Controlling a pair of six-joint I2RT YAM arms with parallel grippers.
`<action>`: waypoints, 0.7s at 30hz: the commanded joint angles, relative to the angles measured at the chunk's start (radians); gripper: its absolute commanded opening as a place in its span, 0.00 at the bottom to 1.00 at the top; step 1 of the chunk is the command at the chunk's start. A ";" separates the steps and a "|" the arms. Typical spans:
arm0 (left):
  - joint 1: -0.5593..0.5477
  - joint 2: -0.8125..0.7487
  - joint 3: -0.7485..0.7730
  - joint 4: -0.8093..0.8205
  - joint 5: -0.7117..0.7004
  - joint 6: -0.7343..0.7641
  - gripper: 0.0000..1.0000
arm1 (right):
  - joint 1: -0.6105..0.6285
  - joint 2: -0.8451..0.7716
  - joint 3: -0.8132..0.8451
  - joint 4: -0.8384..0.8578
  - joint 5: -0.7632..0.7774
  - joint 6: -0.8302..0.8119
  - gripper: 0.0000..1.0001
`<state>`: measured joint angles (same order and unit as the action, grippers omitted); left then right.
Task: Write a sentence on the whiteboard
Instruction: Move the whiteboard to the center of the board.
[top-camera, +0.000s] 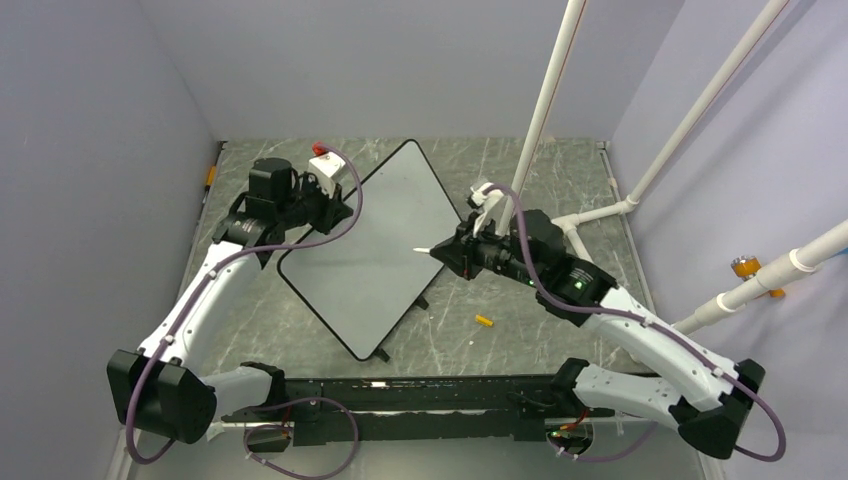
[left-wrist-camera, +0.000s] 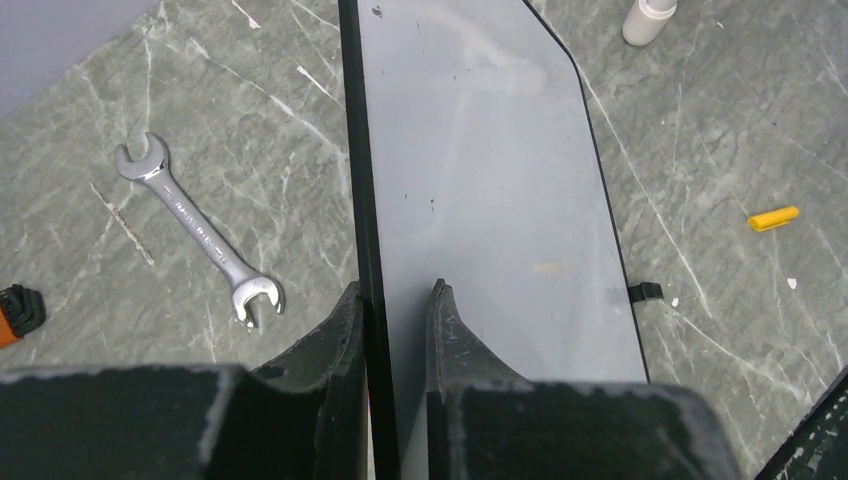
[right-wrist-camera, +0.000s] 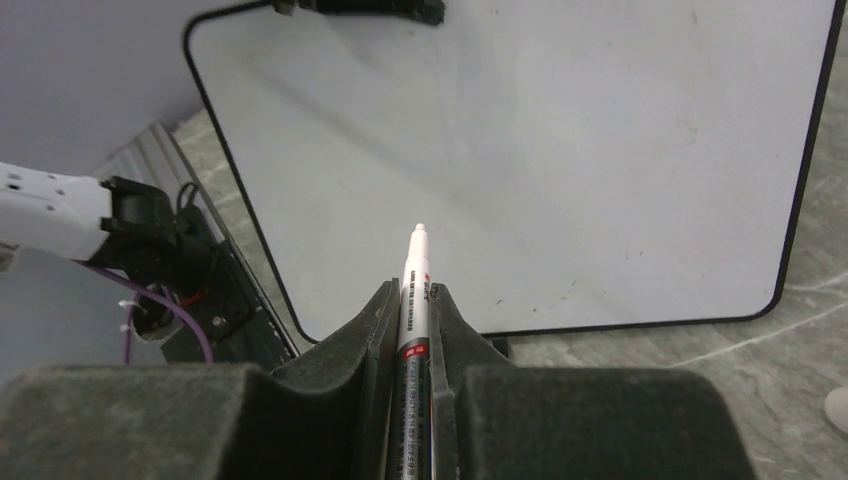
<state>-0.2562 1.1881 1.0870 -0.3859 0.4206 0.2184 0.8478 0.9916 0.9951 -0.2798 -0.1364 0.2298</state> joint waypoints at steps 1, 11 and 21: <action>0.021 -0.008 0.068 -0.070 -0.147 0.322 0.00 | 0.004 -0.104 -0.001 0.093 -0.020 0.011 0.00; 0.029 0.054 0.282 -0.318 -0.059 0.262 0.00 | 0.004 -0.193 -0.060 0.076 -0.019 0.059 0.00; 0.031 -0.056 0.190 -0.363 -0.067 0.167 0.00 | 0.003 -0.231 -0.084 0.054 -0.027 0.075 0.00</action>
<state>-0.2321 1.1969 1.3056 -0.7044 0.4267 0.3462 0.8478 0.7837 0.9272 -0.2459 -0.1413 0.2825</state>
